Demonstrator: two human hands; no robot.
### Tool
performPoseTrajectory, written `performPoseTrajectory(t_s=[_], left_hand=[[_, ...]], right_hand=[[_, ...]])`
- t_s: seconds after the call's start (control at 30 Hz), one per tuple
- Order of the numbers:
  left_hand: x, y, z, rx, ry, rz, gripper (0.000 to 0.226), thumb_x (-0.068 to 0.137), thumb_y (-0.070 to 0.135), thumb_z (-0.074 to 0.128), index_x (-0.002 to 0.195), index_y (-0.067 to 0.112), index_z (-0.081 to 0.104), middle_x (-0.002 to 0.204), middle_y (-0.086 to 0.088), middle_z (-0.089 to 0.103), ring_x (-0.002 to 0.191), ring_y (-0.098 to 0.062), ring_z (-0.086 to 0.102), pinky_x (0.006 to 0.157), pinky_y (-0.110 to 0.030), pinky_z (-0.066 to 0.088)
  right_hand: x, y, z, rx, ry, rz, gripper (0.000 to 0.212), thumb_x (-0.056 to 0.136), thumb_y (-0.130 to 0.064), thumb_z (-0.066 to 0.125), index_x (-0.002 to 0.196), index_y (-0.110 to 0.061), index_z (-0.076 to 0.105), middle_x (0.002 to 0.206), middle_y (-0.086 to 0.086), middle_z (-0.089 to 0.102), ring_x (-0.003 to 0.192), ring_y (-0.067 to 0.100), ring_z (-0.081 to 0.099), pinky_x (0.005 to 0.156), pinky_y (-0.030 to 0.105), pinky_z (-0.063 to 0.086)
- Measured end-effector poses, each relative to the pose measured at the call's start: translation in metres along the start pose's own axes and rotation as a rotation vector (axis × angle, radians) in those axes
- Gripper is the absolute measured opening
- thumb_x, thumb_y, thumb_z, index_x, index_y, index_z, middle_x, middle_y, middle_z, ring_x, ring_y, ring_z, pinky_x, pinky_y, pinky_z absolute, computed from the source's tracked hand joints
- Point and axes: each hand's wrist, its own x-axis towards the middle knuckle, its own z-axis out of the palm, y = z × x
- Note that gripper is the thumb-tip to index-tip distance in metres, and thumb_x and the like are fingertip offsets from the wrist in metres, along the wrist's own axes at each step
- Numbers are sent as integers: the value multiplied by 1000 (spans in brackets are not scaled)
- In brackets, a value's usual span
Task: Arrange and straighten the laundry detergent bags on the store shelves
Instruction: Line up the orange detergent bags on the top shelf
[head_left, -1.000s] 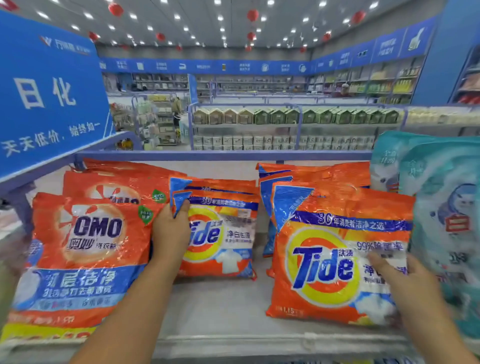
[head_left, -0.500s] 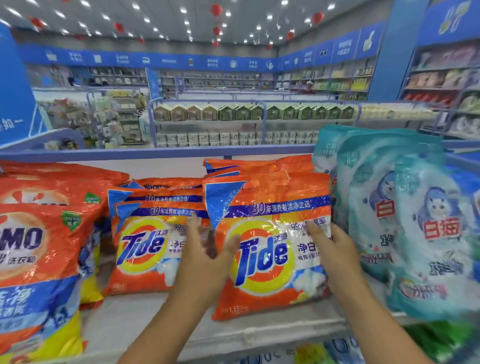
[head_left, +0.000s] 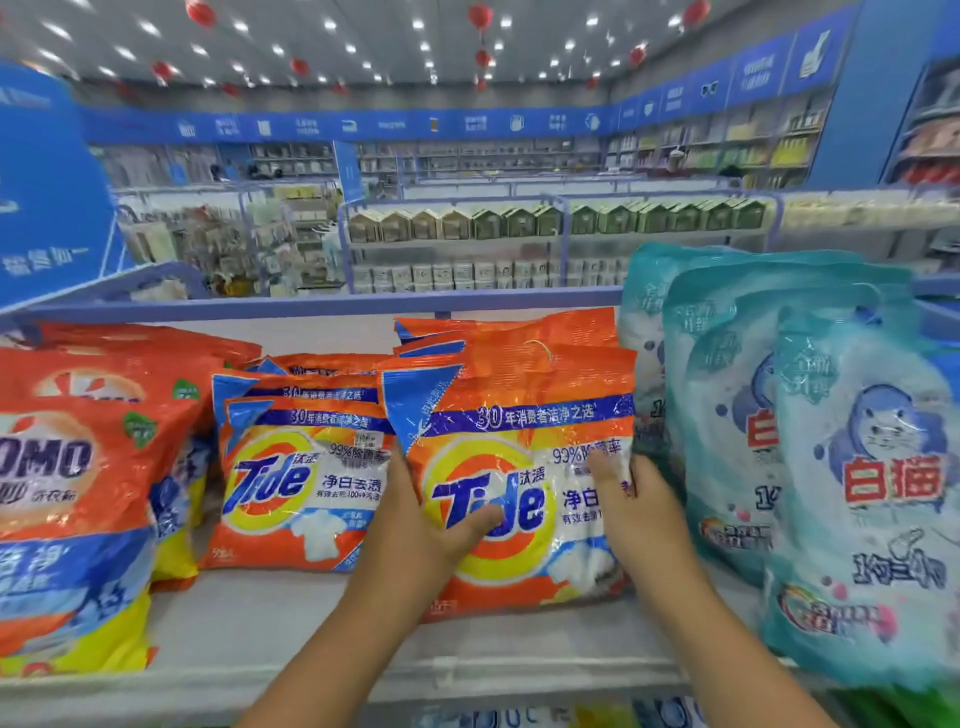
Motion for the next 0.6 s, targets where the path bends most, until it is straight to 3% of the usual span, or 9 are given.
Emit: performPoseTrajectory(t_s=[0.07, 0.17, 0.23, 0.33, 0.43, 0.47, 0.53, 0.6], left_hand=[[-4, -5, 3, 35, -47, -35, 134, 53, 63, 90, 155, 36, 6, 149, 16, 41, 134, -11, 45, 111, -35, 40], [-1, -9, 8, 62, -45, -42, 139, 52, 59, 92, 155, 35, 3, 154, 11, 36, 137, -11, 40, 115, -35, 35], [0, -9, 6, 52, -47, -28, 137, 50, 65, 90, 154, 40, 4, 154, 12, 39, 138, -12, 43, 116, -40, 37], [-5, -9, -10, 99, -131, -13, 114, 62, 63, 85, 148, 50, 11, 139, 27, 47, 126, -4, 52, 107, -35, 46], [-8, -17, -40, 206, -43, 23, 81, 74, 71, 67, 143, 46, 34, 125, 27, 50, 117, -3, 55, 99, -35, 52], [-6, -24, -52, 254, 51, 51, 70, 78, 69, 63, 139, 41, 44, 123, 22, 51, 117, -6, 55, 98, -37, 53], [-3, -40, -74, 358, 235, 131, 51, 87, 54, 67, 133, 34, 56, 125, 13, 54, 119, -13, 53, 99, -38, 50], [4, -56, -96, 486, 294, 195, 47, 87, 41, 73, 131, 30, 62, 129, 6, 54, 123, -18, 49, 102, -40, 47]], right_hand=[[-5, -2, -3, -93, -59, -18, 18, 95, -45, 61, 103, -29, 55, 95, -21, 60, 85, -4, 56, 64, 10, 38], [-1, -2, 2, -140, -73, -27, 39, 95, -44, 62, 123, -22, 47, 107, -12, 51, 98, 10, 50, 81, 20, 35], [2, -5, 5, -122, -70, 4, 37, 96, -45, 60, 120, -22, 45, 105, -11, 49, 99, 13, 47, 82, 23, 32], [1, -1, 4, -149, -15, 4, 36, 95, -45, 61, 116, -20, 43, 108, -4, 52, 106, 22, 55, 80, 29, 36], [-13, -4, 0, -337, 154, -111, 61, 91, -43, 67, 138, -17, 37, 135, 9, 42, 125, 27, 45, 98, 40, 43], [-21, -9, 2, -333, 220, -211, 61, 90, -36, 70, 138, -17, 38, 136, 9, 40, 126, 24, 41, 103, 34, 39], [-44, -28, 11, -254, 279, -427, 49, 90, -21, 71, 132, -13, 47, 133, 7, 41, 125, 15, 40, 104, 8, 26], [-70, -49, 32, -158, 160, -560, 31, 92, -12, 67, 121, -15, 58, 128, -3, 46, 121, 3, 43, 101, 1, 24]])
